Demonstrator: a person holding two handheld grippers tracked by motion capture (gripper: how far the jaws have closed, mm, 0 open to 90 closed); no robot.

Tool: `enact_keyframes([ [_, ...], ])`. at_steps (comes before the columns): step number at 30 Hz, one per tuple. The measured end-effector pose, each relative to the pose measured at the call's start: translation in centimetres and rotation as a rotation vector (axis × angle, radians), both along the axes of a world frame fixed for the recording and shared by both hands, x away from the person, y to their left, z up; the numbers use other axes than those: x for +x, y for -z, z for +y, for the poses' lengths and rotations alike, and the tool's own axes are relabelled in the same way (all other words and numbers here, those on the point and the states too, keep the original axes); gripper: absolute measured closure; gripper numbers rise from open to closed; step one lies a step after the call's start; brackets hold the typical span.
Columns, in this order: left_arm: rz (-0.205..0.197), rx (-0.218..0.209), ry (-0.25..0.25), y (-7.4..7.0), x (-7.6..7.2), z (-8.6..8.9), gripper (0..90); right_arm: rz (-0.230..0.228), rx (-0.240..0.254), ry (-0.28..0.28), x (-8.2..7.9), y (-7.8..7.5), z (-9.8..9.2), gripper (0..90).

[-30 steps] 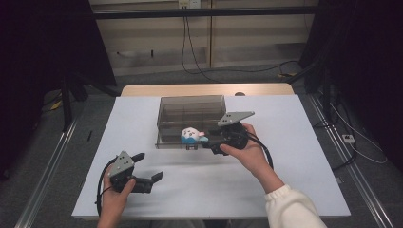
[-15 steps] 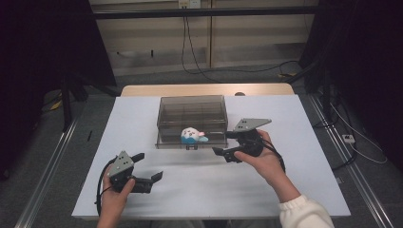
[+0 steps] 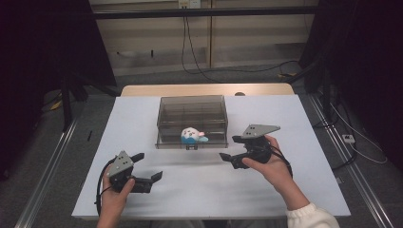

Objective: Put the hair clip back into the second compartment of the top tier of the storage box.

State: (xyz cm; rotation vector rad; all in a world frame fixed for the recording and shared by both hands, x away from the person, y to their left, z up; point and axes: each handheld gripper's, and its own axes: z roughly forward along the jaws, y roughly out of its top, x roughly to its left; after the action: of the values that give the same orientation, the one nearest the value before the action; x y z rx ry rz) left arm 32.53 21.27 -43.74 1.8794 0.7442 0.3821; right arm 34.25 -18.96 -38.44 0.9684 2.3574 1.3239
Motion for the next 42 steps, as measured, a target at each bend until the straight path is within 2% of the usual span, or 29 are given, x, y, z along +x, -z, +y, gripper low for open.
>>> enact_keyframes([
  [42,0.003,0.003,-0.003,0.0,0.0,0.0,2.9,0.001,0.009,0.051,-2.6,3.0,-3.0,18.9],
])
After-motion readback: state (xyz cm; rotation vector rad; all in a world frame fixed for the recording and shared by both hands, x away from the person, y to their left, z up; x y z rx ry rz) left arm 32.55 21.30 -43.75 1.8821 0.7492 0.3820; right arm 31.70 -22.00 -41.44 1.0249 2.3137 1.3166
